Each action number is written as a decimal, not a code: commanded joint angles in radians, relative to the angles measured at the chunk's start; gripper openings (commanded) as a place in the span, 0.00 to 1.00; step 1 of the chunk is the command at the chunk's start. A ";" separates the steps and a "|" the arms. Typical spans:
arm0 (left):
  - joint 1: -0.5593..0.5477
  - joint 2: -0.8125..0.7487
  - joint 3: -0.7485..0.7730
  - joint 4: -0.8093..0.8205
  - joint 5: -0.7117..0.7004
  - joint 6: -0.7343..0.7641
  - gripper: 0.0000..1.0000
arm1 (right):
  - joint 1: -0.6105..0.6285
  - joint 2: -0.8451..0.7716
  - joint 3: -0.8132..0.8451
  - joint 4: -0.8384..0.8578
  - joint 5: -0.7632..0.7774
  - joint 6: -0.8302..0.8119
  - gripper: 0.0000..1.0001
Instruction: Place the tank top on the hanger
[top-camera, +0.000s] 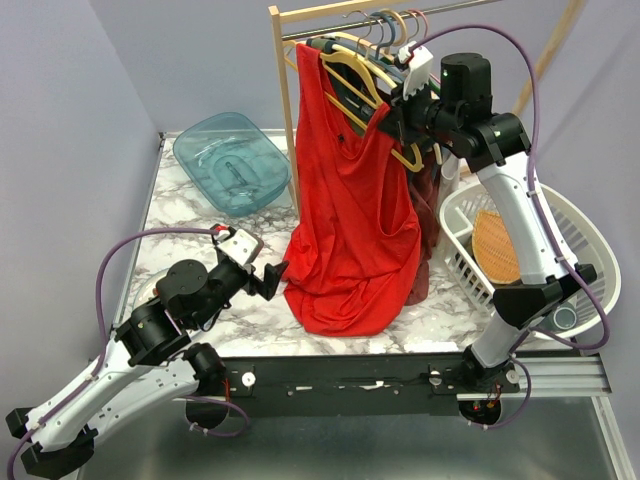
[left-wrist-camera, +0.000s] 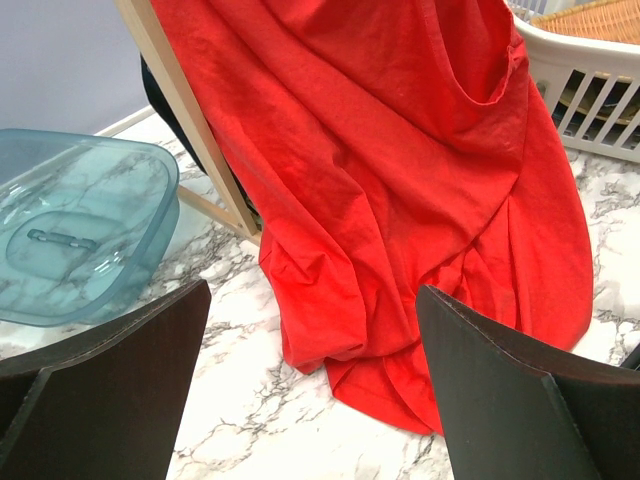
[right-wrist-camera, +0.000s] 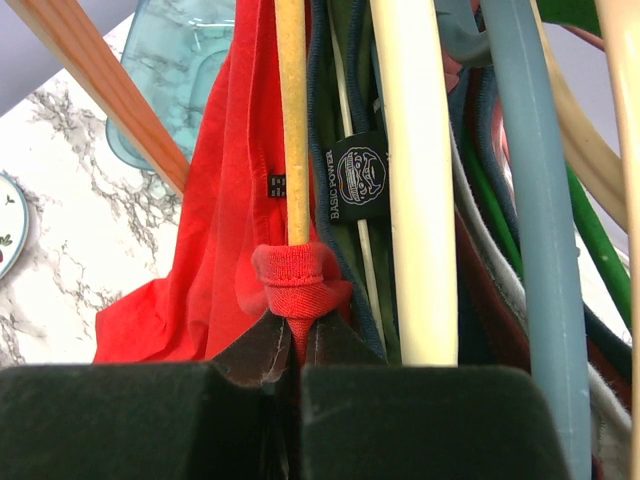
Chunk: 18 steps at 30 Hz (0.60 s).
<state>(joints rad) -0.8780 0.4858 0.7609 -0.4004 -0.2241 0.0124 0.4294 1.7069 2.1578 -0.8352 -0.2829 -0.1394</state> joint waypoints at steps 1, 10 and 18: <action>0.005 -0.012 -0.002 -0.011 -0.012 -0.008 0.99 | 0.009 0.016 -0.006 0.065 0.014 0.011 0.00; 0.005 -0.026 -0.003 -0.009 -0.003 -0.038 0.99 | 0.009 -0.006 -0.061 0.042 0.024 -0.014 0.06; 0.004 -0.042 -0.003 -0.015 0.008 -0.046 0.99 | 0.009 -0.070 -0.113 0.027 -0.004 -0.063 0.38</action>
<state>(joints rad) -0.8780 0.4652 0.7609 -0.4019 -0.2234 -0.0166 0.4320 1.6905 2.0758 -0.8013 -0.2813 -0.1699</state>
